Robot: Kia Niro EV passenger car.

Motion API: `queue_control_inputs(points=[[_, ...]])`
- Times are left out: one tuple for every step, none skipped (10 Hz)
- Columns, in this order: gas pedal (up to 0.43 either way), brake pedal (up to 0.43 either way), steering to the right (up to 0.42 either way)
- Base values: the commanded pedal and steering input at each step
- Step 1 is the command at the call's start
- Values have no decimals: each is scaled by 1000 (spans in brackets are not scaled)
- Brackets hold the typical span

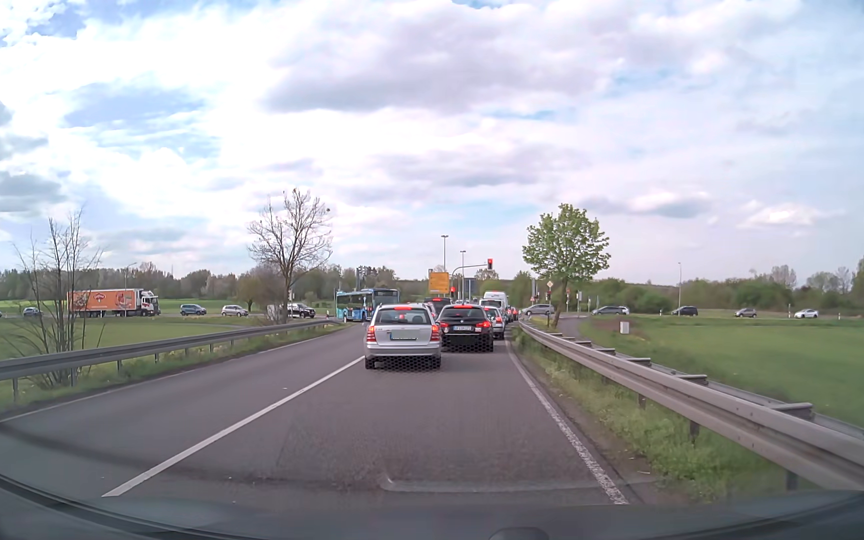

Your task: Follow the waypoints while adhering to traffic rules and regulations

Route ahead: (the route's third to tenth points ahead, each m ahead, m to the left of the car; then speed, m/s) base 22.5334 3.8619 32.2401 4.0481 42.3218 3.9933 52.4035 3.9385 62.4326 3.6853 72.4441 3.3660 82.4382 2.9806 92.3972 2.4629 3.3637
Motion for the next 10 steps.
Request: queue_control_inputs(points=[[0,159,-1],[0,165,-1],[0,165,0],[0,165,1],[0,171,1],[0,171,1],[0,171,1],[0,177,2],[0,183,1],[0,183,2]])
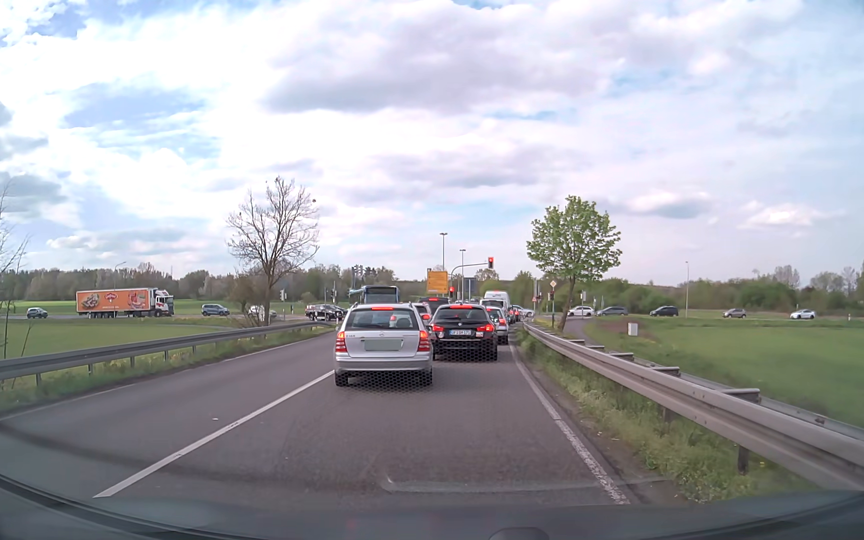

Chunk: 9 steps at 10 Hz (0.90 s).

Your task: Follow the waypoints while adhering to traffic rules and regulations

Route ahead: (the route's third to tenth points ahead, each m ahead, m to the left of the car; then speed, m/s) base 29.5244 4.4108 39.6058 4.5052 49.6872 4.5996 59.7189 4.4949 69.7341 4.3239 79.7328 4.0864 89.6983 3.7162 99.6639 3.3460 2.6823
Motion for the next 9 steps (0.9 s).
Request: queue_control_inputs(points=[[0,189,2],[0,189,2],[0,189,2],[0,189,2],[0,189,1],[0,189,-1],[0,195,-5],[0,195,-6],[0,201,-5]])
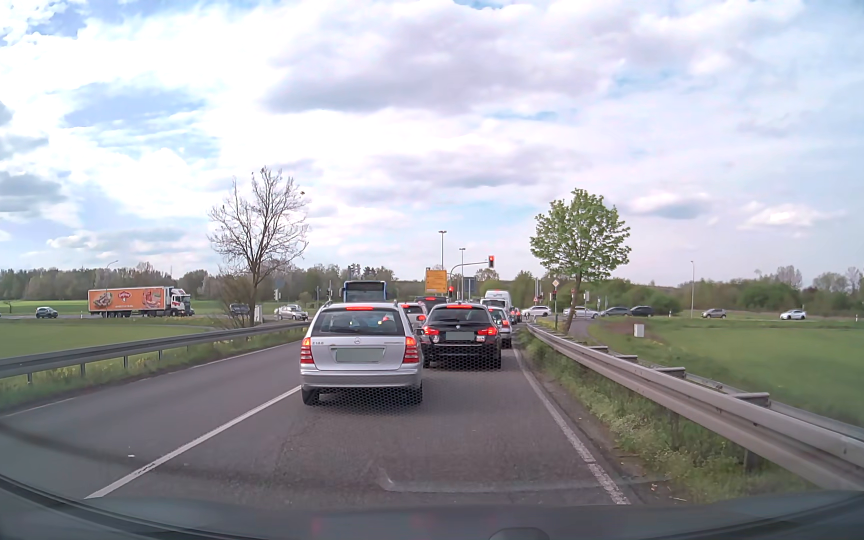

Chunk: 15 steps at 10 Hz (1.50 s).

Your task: Follow the waypoints while adhering to traffic rules and regulations

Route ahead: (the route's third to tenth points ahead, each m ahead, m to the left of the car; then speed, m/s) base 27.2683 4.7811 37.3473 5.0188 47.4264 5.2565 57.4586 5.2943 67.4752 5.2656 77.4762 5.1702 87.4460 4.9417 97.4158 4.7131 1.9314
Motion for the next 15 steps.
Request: queue_control_inputs(points=[[0,207,-4],[0,207,-4],[0,207,-4],[0,207,-6],[0,207,-8],[0,201,-8],[0,189,-7],[0,177,-4],[0,177,-4],[0,177,-4],[0,177,-4],[0,177,-4],[0,177,-4],[0,183,-4],[0,183,-4]])
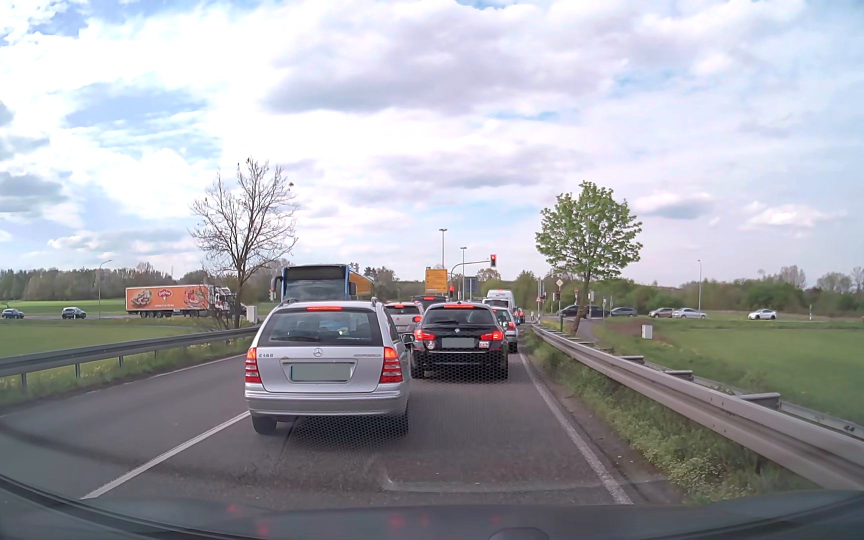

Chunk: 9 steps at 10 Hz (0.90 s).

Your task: Follow the waypoints while adhering to traffic rules and regulations

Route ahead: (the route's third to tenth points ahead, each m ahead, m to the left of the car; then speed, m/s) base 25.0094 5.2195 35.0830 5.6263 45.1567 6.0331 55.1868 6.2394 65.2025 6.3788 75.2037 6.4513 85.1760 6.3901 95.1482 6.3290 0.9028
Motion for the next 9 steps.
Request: queue_control_inputs(points=[[0,177,-4],[0,183,-4],[0,177,-4],[0,177,-4],[0,177,-4],[0,177,-4],[0,177,-4],[0,177,-4],[0,177,-4]])
